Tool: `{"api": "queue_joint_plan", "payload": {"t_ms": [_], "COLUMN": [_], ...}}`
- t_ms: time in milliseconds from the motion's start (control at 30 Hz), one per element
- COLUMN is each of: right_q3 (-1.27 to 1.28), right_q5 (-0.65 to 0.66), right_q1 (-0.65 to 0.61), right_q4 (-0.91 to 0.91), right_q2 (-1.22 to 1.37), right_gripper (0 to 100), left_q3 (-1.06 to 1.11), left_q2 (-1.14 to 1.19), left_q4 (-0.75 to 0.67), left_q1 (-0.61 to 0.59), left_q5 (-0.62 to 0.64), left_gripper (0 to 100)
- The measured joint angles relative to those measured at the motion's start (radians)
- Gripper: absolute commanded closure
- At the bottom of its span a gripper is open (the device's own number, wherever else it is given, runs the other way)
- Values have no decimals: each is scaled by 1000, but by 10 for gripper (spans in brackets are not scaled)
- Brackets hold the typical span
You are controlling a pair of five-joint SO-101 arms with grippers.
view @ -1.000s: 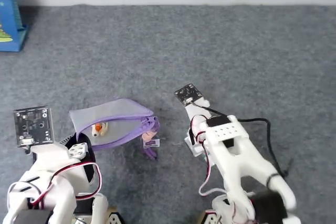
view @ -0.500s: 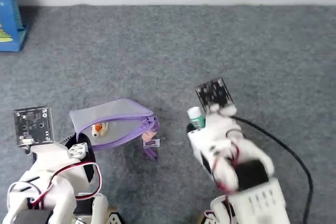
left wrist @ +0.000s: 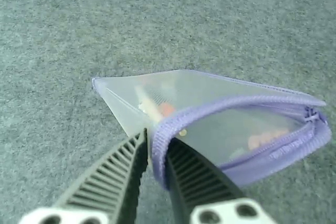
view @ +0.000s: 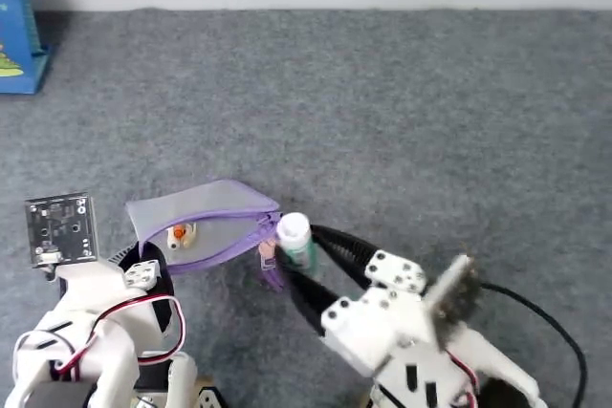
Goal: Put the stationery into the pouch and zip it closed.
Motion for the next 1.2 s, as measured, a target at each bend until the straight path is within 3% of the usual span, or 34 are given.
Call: {"api": "queue_joint_plan", "payload": {"t_ms": [367,600,1000,1200], "right_q3": [347,359,359,374], "right_q5": [49,49,49,51], "right_q1": [-64,-63,-63,-64], "right_q4": [-554,-715,-1063,-1114], "right_q2": [11,26,483,588], "right_gripper": [991,991,991,976], "left_q3": [0,0,0,0], "left_q2": [0,0,0,0], "left_q4": [0,0,0,0], "left_q1": [0,0,0,-43], "left_q5": [0,0,0,0], "left_gripper": [988,988,988,988]}}
